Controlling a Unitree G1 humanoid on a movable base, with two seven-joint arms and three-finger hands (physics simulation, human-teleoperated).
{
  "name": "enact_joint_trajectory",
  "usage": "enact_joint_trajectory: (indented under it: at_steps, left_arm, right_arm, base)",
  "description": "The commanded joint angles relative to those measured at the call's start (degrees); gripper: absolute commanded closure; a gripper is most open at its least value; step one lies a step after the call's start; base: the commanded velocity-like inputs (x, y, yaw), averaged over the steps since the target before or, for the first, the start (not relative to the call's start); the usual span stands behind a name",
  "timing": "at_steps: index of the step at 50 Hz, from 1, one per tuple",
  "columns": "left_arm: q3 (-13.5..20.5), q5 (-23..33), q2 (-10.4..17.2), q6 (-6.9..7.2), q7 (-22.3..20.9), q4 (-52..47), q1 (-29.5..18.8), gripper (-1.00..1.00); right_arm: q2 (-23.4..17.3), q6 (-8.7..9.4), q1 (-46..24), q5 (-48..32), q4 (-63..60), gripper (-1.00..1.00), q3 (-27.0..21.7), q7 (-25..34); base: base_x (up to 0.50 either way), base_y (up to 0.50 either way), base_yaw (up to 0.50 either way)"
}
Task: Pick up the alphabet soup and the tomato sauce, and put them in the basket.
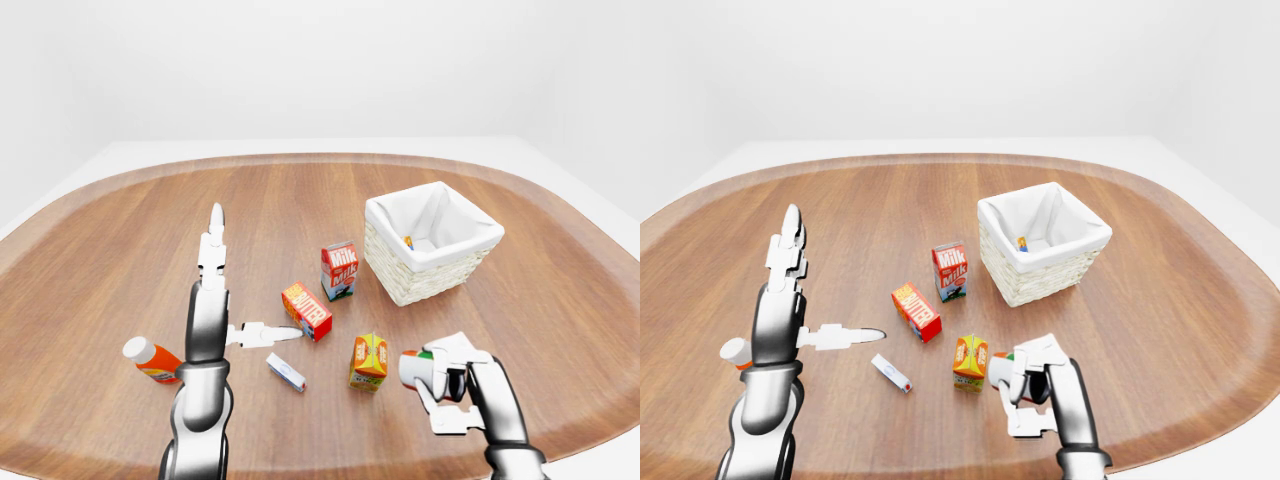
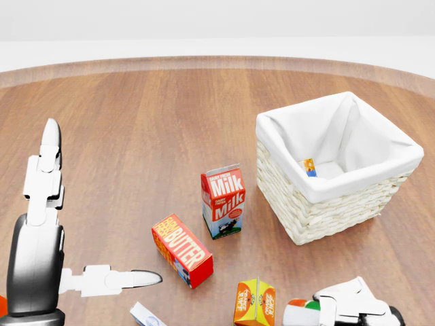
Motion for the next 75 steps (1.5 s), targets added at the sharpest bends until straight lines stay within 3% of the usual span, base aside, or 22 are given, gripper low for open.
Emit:
enact_joint_trajectory:
  at_steps: [1,10,22,50,67,75]
  left_arm:
    - [0.0,0.1,0.0,0.00,0.0,-0.2,0.1,-1.00]
    - [0.0,0.2,0.0,0.00,0.0,-0.2,0.1,-1.00]
    - [0.0,0.2,0.0,0.00,0.1,-0.2,0.1,-1.00]
    - [0.0,0.2,0.0,0.00,0.1,-0.2,0.1,-1.00]
    - [0.1,-0.1,0.0,0.00,-0.1,-0.3,-0.1,-1.00]
    - [0.0,-0.1,0.0,0.00,-0.1,-0.3,0.0,-1.00]
  right_arm:
    - [1.8,0.00,-3.4,1.9,-2.1,1.00,-2.6,2.6]
    - [2.5,0.00,-5.3,1.3,-0.7,1.00,-4.0,3.3]
    - [3.7,0.00,-7.7,0.6,-8.1,1.00,-5.4,6.4]
    - [1.4,0.00,-19.5,-6.5,-20.3,1.00,-1.9,8.9]
    - [-0.6,9.89,-30.3,-10.8,-21.1,1.00,-0.4,10.9]
    - [-1.1,10.00,-33.7,-12.8,-20.7,1.00,0.3,11.9]
  base:
    - [0.00,0.00,0.00]
    - [0.00,0.00,0.00]
    - [0.00,0.00,0.00]
    - [0.00,0.00,0.00]
    - [0.00,0.00,0.00]
    - [0.00,0.00,0.00]
